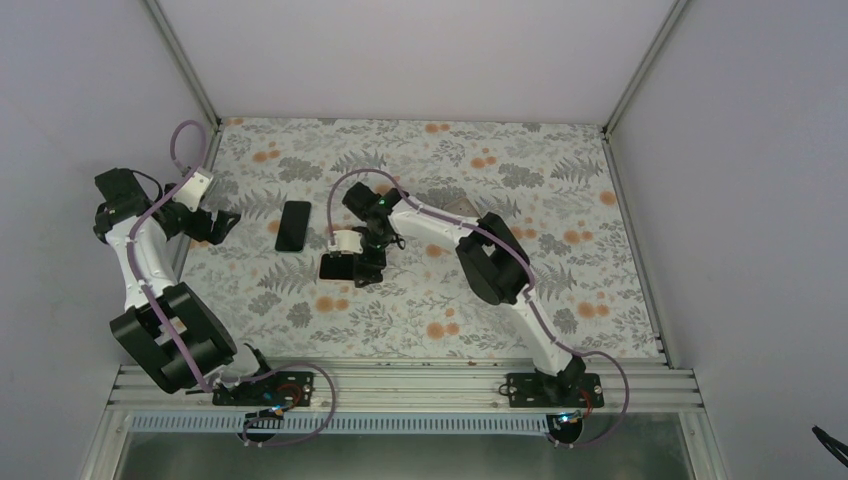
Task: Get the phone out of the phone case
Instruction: Pick up the phone at the center of the board.
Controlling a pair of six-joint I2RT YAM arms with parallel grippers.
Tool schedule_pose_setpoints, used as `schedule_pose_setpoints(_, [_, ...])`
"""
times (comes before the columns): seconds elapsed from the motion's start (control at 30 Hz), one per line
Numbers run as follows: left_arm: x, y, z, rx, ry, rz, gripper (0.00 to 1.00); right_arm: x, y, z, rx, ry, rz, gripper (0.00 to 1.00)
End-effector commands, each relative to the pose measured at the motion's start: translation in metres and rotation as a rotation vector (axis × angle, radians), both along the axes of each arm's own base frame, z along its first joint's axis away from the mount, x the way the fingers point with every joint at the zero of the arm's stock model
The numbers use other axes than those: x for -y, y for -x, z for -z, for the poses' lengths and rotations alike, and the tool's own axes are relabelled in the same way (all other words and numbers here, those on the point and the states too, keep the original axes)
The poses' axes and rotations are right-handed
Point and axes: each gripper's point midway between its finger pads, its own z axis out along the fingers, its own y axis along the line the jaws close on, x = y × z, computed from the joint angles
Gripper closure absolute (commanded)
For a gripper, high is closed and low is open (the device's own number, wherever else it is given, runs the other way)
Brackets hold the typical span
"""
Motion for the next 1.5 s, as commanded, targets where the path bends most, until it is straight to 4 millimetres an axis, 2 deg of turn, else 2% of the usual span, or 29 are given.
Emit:
schedule_pose_setpoints(0.0, [0.001,-0.001,0.0,0.021,0.027,0.008,0.0,0.015,-0.004,0.021,0.045,0.077,0.073,0.0])
schedule_pose_setpoints(0.13, [-0.005,-0.003,0.001,0.026,0.007,-0.039,0.0,0.021,-0.016,0.034,0.144,0.13,0.129,0.0])
schedule_pose_setpoints(0.33, [-0.005,0.002,-0.003,0.023,0.002,-0.078,0.0,0.021,-0.015,0.048,0.242,0.18,0.154,0.0])
schedule_pose_setpoints(0.4, [-0.001,0.005,-0.004,0.013,0.016,-0.068,0.0,0.021,-0.013,0.05,0.238,0.182,0.151,0.06])
schedule_pose_setpoints(0.5, [0.01,0.009,-0.005,-0.006,0.055,-0.041,0.0,0.022,-0.01,0.049,0.224,0.173,0.146,0.22])
schedule_pose_setpoints(0.57, [0.021,0.013,-0.004,-0.029,0.097,0.0,0.0,0.019,-0.006,0.041,0.218,0.137,0.136,0.26])
schedule_pose_setpoints(0.63, [0.035,0.017,-0.004,-0.061,0.159,0.052,0.0,0.013,-0.004,0.028,0.222,0.084,0.134,0.29])
schedule_pose_setpoints(0.8, [0.069,0.022,0.001,-0.163,0.319,0.154,0.0,0.002,-0.013,-0.022,0.281,-0.035,0.177,0.34])
schedule_pose_setpoints(1.03, [0.139,0.022,0.003,-0.283,0.422,0.296,0.0,-0.005,-0.038,-0.101,0.44,-0.178,0.278,0.33])
schedule_pose_setpoints(1.17, [0.168,0.016,0.003,-0.373,0.481,0.354,0.0,-0.005,-0.048,-0.127,0.506,-0.218,0.314,0.31])
schedule_pose_setpoints(1.37, [0.178,-0.004,0.016,-0.457,0.521,0.321,0.0,-0.009,-0.057,-0.157,0.558,-0.273,0.337,0.3])
schedule_pose_setpoints(1.47, [0.185,-0.009,0.015,-0.49,0.581,0.328,0.0,-0.012,-0.059,-0.166,0.572,-0.296,0.344,0.3])
